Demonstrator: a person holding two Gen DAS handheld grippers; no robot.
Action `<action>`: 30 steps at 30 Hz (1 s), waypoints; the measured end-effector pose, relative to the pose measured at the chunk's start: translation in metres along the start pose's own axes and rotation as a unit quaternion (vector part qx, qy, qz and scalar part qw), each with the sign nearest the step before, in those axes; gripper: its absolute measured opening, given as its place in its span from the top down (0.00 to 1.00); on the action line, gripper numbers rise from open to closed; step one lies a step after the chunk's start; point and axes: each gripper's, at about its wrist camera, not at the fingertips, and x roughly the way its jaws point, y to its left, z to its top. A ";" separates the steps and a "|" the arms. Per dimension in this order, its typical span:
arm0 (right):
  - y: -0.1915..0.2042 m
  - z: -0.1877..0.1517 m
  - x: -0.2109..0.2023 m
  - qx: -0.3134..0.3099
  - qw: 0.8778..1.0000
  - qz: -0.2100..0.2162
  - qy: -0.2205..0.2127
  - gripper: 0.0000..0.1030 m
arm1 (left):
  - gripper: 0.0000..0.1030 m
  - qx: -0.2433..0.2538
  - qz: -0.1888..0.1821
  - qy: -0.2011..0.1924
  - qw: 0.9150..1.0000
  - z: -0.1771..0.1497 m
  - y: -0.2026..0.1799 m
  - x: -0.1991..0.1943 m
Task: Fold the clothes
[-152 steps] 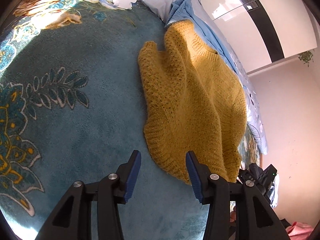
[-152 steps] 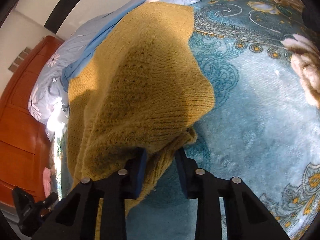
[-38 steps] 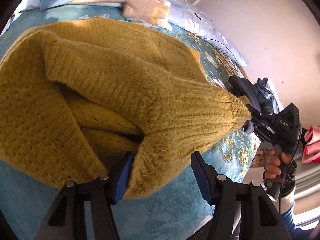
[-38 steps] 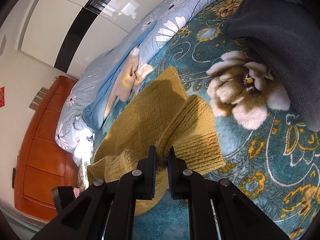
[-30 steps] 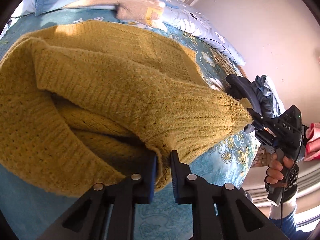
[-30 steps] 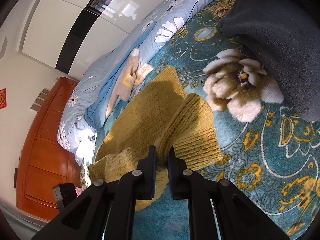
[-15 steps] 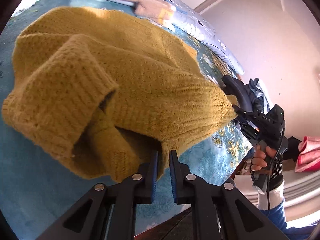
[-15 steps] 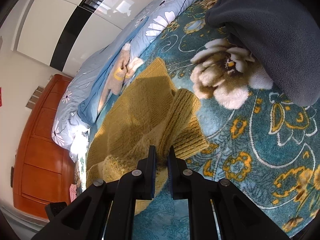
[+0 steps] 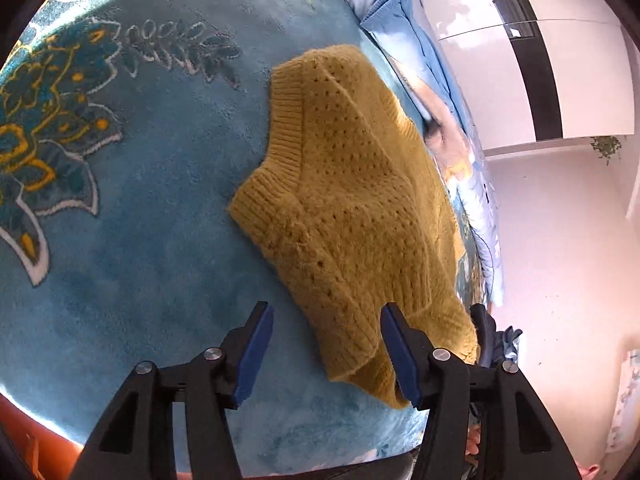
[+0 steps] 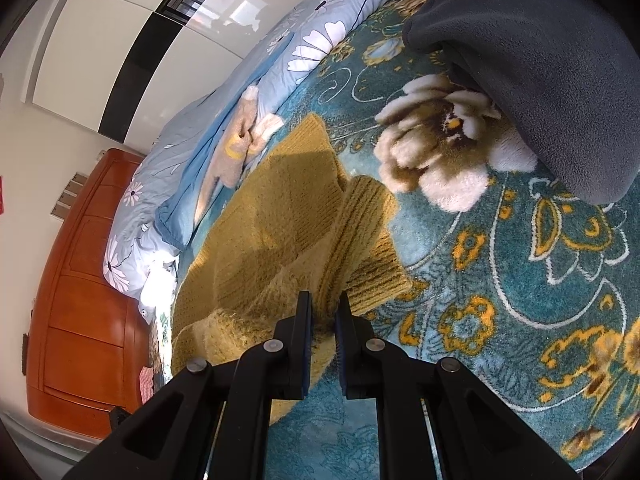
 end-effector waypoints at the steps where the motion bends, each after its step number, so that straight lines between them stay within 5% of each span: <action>1: 0.000 0.000 0.000 0.001 1.000 0.000 0.000 0.89 | 0.41 -0.002 0.001 -0.002 1.000 0.004 0.001 0.004; 9: -0.008 -0.006 0.001 0.015 1.000 -0.002 0.007 0.87 | 0.43 -0.037 -0.002 0.002 0.999 0.018 0.007 0.024; 14: -0.017 -0.007 0.005 0.030 0.999 -0.010 0.009 0.82 | 0.64 -0.048 -0.017 0.004 0.999 0.019 0.014 0.025; 16: -0.019 -0.005 0.008 0.042 0.999 -0.003 0.010 0.82 | 0.88 -0.044 -0.011 -0.002 0.999 0.021 0.014 0.023; 21: -0.018 0.004 0.010 0.061 0.998 0.030 0.004 0.90 | 0.90 -0.027 -0.048 -0.036 0.998 0.035 -0.003 -0.005; 26: 0.026 0.034 -0.021 0.030 0.994 0.098 -0.040 0.90 | 0.90 0.040 -0.122 -0.106 0.986 0.071 -0.063 -0.067; 30: 0.080 0.061 -0.064 -0.017 0.983 0.159 -0.095 0.90 | 0.90 0.120 -0.174 -0.158 0.965 0.087 -0.136 -0.115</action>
